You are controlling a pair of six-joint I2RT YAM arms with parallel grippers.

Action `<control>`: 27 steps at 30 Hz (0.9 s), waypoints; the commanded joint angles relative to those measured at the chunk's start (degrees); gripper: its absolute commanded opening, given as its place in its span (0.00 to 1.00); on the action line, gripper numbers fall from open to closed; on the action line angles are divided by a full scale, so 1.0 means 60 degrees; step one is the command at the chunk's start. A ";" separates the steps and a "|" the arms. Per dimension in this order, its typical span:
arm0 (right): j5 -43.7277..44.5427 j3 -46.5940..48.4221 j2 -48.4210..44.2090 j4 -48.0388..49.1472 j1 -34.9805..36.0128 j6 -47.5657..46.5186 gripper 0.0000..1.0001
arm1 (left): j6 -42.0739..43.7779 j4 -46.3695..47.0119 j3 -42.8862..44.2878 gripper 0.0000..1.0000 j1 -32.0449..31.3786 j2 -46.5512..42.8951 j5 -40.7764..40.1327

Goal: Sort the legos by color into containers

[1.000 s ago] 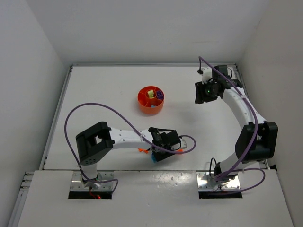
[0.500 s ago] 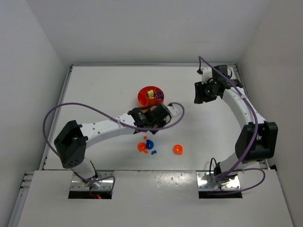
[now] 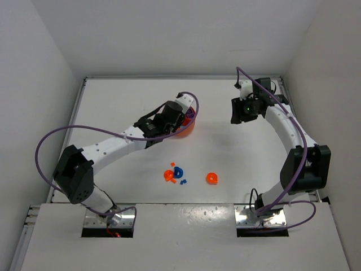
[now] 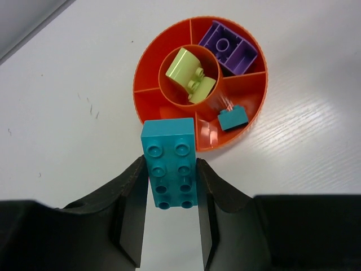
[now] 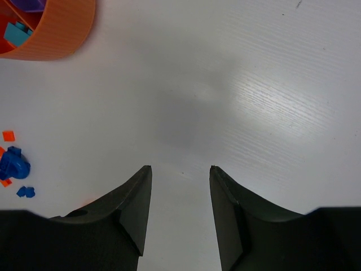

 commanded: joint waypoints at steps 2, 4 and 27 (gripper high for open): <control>-0.0125 0.0330 0.0059 0.0187 -0.0050 0.0122 0.46 | -0.0099 0.1135 -0.0070 0.00 0.0025 0.0046 0.0023; -0.0125 0.0330 0.0059 0.0187 -0.0050 0.0122 0.46 | 0.0004 0.1470 -0.0070 0.00 0.0025 0.0163 0.0023; -0.0213 0.0242 0.0235 0.0363 -0.0050 0.0122 0.46 | 0.0194 0.4048 -0.0421 0.00 -0.0883 0.1788 -0.1484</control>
